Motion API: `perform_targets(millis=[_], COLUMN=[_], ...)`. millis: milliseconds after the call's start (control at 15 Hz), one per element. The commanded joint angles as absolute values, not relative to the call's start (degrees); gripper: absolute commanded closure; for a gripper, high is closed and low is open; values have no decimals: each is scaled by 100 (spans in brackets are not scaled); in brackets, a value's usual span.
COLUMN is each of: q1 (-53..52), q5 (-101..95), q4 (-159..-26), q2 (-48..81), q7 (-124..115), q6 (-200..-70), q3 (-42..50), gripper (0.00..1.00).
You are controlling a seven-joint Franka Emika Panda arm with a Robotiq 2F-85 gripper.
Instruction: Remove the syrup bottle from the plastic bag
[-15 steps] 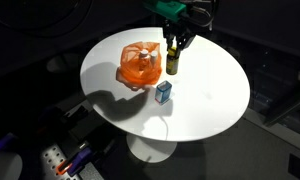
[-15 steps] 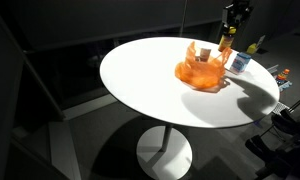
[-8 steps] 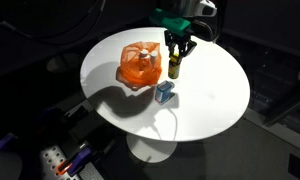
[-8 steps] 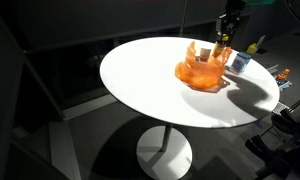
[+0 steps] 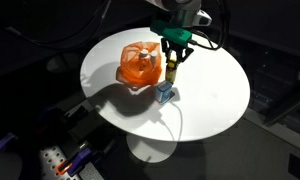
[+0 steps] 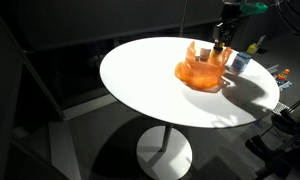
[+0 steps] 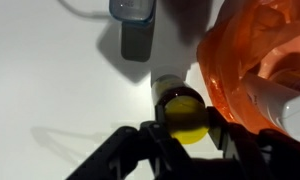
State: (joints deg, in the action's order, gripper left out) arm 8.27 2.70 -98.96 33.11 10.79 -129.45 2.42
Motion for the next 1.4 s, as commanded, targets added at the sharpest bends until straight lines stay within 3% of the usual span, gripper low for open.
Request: perform_targets(millis=[0,267,667,1333], q1=[946,843,630,197], q5=[357,296,345,303], q4=[-9742,-9986,-10168,-10507], q2=[3366,3024,2407,1109], q7=[1333,1153,551,-184], q6=[-12875,-12882,-12388,-10343], q3=[114,145,155,127], gripper=[29,0,0,0])
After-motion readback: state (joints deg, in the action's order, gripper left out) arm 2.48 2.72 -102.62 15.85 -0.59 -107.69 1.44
